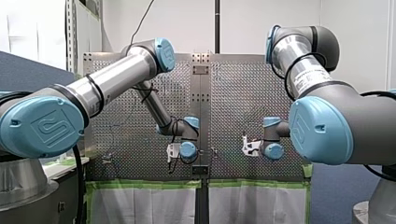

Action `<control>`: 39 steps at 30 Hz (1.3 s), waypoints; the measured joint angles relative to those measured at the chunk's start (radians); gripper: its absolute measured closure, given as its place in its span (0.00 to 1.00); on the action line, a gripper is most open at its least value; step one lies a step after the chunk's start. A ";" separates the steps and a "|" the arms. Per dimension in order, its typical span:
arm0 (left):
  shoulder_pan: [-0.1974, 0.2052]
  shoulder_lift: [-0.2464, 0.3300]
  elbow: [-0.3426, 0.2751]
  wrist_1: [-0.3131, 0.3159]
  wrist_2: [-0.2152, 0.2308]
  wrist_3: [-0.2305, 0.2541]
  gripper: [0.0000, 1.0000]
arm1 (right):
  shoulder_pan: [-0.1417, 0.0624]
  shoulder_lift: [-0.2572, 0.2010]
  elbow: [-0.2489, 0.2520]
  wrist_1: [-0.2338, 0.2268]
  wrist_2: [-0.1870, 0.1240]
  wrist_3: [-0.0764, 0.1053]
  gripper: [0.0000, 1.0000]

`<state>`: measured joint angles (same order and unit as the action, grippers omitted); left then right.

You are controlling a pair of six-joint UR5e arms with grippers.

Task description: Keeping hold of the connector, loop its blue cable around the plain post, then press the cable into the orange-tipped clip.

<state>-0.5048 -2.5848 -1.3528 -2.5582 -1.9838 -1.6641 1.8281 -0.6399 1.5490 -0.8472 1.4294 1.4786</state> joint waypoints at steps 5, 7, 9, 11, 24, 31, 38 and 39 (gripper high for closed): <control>0.008 -0.008 0.027 -0.021 0.000 0.006 1.00 | -0.013 0.000 -0.008 0.000 0.004 0.019 1.00; 0.011 -0.008 0.032 -0.023 0.000 0.006 1.00 | -0.017 0.000 -0.012 0.000 0.005 0.023 1.00; 0.015 -0.008 0.040 -0.027 0.001 0.006 1.00 | -0.020 0.001 -0.015 0.001 0.006 0.025 1.00; 0.018 -0.008 0.046 -0.032 0.002 0.006 1.00 | -0.022 0.001 -0.018 0.001 0.006 0.027 1.00; 0.029 -0.009 0.068 -0.043 0.004 0.006 1.00 | -0.029 0.002 -0.040 0.001 0.009 0.043 1.00; 0.035 -0.009 0.075 -0.046 0.004 0.004 1.00 | -0.033 0.004 -0.043 0.001 0.011 0.044 1.00; 0.039 -0.008 0.078 -0.046 -0.001 0.018 0.76 | -0.030 0.005 -0.043 0.003 0.009 0.045 1.00; 0.039 -0.008 0.078 -0.046 -0.001 0.024 0.59 | -0.030 0.005 -0.043 0.003 0.009 0.045 1.00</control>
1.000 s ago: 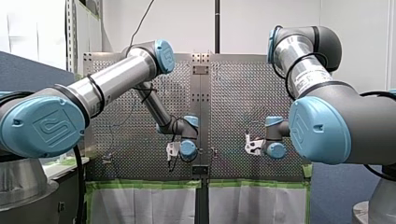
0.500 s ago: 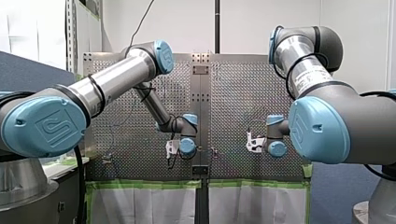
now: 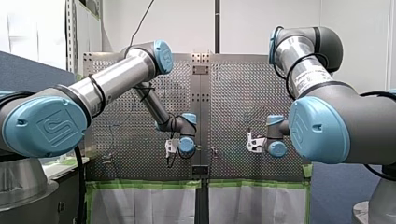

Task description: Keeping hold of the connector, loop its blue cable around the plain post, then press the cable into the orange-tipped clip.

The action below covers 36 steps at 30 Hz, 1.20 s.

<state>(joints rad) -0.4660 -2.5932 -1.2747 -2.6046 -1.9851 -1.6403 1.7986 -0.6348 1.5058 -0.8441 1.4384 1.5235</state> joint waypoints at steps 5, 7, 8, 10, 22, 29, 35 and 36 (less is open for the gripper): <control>-0.004 0.000 0.000 -0.018 0.008 0.023 0.25 | 0.002 0.000 0.000 0.001 -0.001 0.000 1.00; -0.006 0.000 0.000 -0.029 0.009 0.028 0.05 | 0.003 0.001 0.000 0.002 -0.001 0.000 1.00; -0.008 0.000 0.000 -0.038 0.009 0.033 0.05 | 0.003 0.001 0.000 0.002 -0.001 0.000 1.00; -0.011 0.001 0.000 -0.052 0.008 0.045 0.01 | 0.004 0.001 0.000 0.002 -0.001 0.000 1.00; -0.054 0.015 -0.024 -0.139 0.036 0.097 0.01 | 0.007 0.002 0.000 0.015 -0.001 0.000 1.00; -0.085 0.079 -0.091 -0.090 0.073 0.095 0.01 | 0.011 0.002 0.000 0.020 -0.001 0.000 1.00; -0.111 0.112 -0.148 -0.109 0.071 0.096 0.01 | 0.014 0.002 0.000 0.020 -0.001 0.000 1.00; -0.114 0.113 -0.157 -0.113 0.069 0.096 0.01 | 0.014 0.002 0.000 0.020 -0.001 0.000 1.00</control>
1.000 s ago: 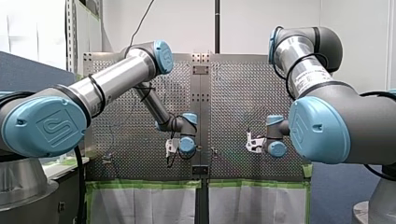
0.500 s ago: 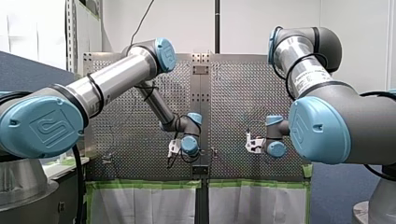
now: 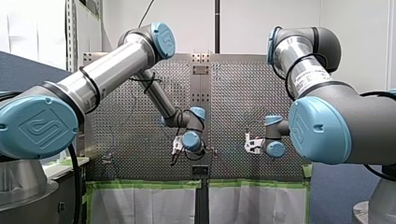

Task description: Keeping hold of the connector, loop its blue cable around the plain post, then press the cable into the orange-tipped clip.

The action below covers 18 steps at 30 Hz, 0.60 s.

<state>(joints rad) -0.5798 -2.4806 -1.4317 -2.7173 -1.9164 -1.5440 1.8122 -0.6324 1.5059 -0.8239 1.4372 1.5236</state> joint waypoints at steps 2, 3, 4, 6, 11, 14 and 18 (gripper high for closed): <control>-0.005 0.001 -0.016 -0.009 -0.008 0.000 0.01 | 0.000 0.000 0.000 0.000 0.000 0.000 1.00; -0.007 0.002 -0.020 -0.012 -0.012 0.001 0.01 | 0.000 0.000 0.000 0.000 0.000 0.000 1.00; -0.009 0.002 -0.023 -0.015 -0.018 0.001 0.01 | 0.000 0.000 0.000 0.000 0.000 0.000 1.00; -0.012 0.002 -0.026 -0.020 -0.028 0.001 0.01 | 0.001 0.000 0.000 0.000 0.000 0.000 1.00; -0.018 0.003 -0.028 -0.022 -0.029 0.001 0.01 | 0.001 0.001 0.000 0.000 0.000 0.000 1.00; -0.025 0.007 -0.028 -0.017 -0.018 0.001 0.01 | 0.001 0.001 0.000 0.000 -0.001 0.000 1.00; -0.038 0.016 -0.028 -0.008 0.002 0.000 0.01 | 0.001 0.001 0.000 0.000 -0.001 0.000 1.00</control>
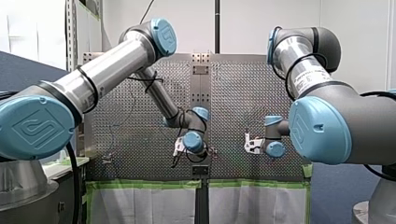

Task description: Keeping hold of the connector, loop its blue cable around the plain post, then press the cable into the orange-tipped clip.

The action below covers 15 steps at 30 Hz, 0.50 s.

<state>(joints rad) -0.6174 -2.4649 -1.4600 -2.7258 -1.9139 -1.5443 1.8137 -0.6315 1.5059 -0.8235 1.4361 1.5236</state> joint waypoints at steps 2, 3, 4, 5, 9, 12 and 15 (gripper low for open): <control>-0.007 0.002 0.000 0.002 0.005 -0.003 0.01 | 0.000 0.000 0.000 0.000 0.000 0.000 1.00; -0.010 0.003 0.000 0.002 0.007 -0.005 0.01 | 0.000 0.000 0.000 0.000 0.000 0.000 1.00; -0.012 0.003 0.000 0.002 0.008 -0.007 0.01 | 0.000 0.000 0.000 0.000 0.000 0.000 1.00; -0.014 0.003 0.000 0.002 0.009 -0.010 0.01 | 0.000 0.000 0.000 0.000 0.000 0.000 1.00; -0.018 0.003 0.000 0.003 0.009 -0.013 0.01 | 0.002 0.000 0.000 0.000 0.000 0.000 1.00; -0.019 0.003 0.000 0.007 0.011 -0.015 0.01 | 0.003 0.000 0.000 0.000 0.001 0.000 1.00; -0.020 0.003 0.000 0.016 0.019 -0.017 0.01 | 0.003 0.000 0.000 0.000 0.001 0.000 1.00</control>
<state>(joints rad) -0.6379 -2.4621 -1.4600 -2.7102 -1.8945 -1.5617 1.8169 -0.6315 1.5060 -0.8235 1.4370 1.5236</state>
